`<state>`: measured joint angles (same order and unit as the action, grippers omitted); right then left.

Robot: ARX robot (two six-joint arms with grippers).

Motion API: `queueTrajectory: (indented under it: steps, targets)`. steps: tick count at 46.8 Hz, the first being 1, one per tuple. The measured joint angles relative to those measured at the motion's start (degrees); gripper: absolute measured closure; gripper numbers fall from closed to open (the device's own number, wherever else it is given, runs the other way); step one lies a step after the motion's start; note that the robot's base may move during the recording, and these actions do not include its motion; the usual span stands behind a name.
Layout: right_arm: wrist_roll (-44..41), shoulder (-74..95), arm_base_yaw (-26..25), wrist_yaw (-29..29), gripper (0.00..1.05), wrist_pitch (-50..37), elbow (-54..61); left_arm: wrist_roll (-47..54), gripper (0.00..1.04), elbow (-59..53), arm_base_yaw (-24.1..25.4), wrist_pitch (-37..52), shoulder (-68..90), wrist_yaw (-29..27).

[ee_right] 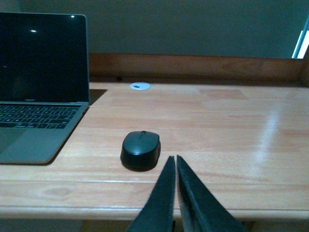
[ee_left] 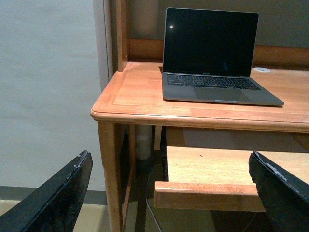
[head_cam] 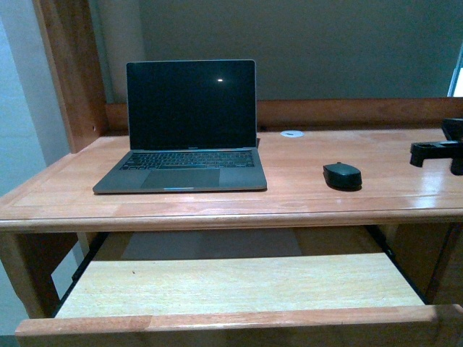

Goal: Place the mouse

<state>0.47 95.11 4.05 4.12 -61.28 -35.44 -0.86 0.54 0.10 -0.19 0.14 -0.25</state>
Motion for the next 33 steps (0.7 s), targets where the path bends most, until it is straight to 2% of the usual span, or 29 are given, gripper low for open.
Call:
queueTrajectory:
  steps: [2,11,13,16,33]
  targets:
    - [-0.3,-2.1,0.0,-0.6,1.02,-0.7,3.2,0.0,0.07,0.0,0.0,0.0,0.0,0.0]
    - [-0.4,-9.2,-1.4,-1.2,1.03,-1.4,13.1,0.0,0.07,0.0,0.0,0.0,0.0,0.0]
    - [-0.4,-11.5,-2.8,-3.1,1.03,-1.5,15.3,0.0,0.07,0.0,0.0,0.0,0.0,0.0]
    - [-0.4,-12.8,-3.9,-3.9,1.03,-5.8,18.5,0.0,0.07,0.0,0.0,0.0,0.0,0.0]
    - [-0.4,-25.9,-4.1,-4.2,1.03,0.1,27.3,0.0,0.07,0.0,0.0,0.0,0.0,0.0]
